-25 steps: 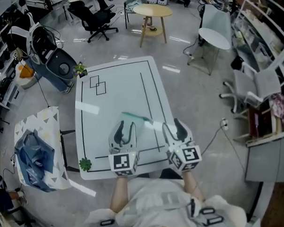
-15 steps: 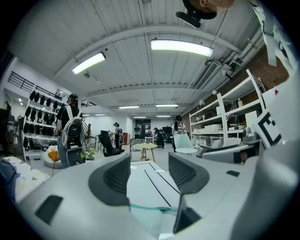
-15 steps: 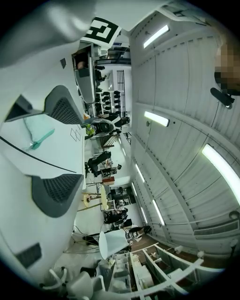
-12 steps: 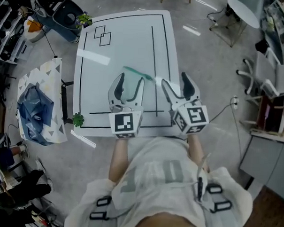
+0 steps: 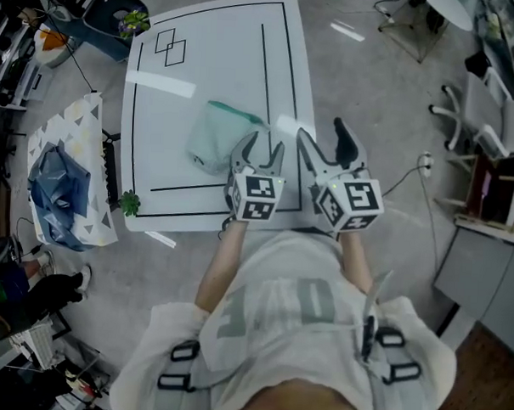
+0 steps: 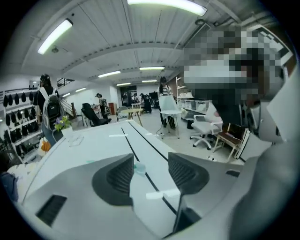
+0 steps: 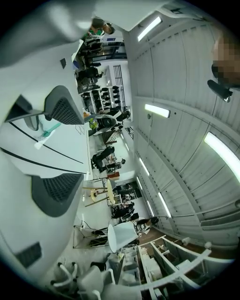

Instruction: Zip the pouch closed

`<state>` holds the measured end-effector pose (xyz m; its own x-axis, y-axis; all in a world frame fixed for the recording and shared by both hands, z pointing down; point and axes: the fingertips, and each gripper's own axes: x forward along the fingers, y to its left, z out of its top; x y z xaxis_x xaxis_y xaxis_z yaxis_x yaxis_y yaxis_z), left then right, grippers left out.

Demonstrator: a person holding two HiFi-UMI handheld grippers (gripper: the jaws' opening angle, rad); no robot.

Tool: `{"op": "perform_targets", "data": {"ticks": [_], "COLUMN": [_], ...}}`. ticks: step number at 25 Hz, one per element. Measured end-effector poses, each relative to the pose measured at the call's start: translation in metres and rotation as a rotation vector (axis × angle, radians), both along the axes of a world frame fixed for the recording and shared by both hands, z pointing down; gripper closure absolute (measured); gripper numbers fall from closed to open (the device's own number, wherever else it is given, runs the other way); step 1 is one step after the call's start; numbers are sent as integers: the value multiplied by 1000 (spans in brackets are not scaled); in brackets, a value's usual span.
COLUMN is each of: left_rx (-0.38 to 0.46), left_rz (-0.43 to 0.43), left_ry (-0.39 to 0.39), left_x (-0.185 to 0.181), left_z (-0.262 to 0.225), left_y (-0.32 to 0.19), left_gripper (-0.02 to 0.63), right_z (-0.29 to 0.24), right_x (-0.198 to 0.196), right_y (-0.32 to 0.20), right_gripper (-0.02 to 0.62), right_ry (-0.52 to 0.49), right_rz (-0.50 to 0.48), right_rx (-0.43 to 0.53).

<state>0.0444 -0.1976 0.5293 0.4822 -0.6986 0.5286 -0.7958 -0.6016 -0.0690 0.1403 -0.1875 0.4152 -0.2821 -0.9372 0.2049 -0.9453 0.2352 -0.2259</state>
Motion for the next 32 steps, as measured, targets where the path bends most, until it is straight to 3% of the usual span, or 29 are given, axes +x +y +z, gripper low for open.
{"op": "perform_targets", "data": {"ticks": [3,7,11,18,22,27,32], "left_rx": [-88,-122,-139,-192,-207,-193,-152], "left_rz": [-20,-52,-105,-123,-140,-164,-184], "left_ry": [-11,-80,-123,-165,-166,-168,-95], "left_x": [7,10,6,5,1,-6,-13], "left_z": [24,44,56,74,79,72,38], "left_y": [-1,-14,-28,-36,-40,-44,-48], "left_gripper": [374,387,499,503,509,580,595], "right_z": [2,4,9,13,14,15,12], "right_x": [13,27,39,53,59,59,46], "right_y": [6,12,16,25,28,27,20], "right_gripper": [298,298,298,298,298,298,299], "right_ry": [-5,-5,-17,-9,-8,-12,-17], "right_rz": [25,47,75,110,128,130,98], "right_rx": [-10,-18,-29,-46,-51,-59,-51]}}
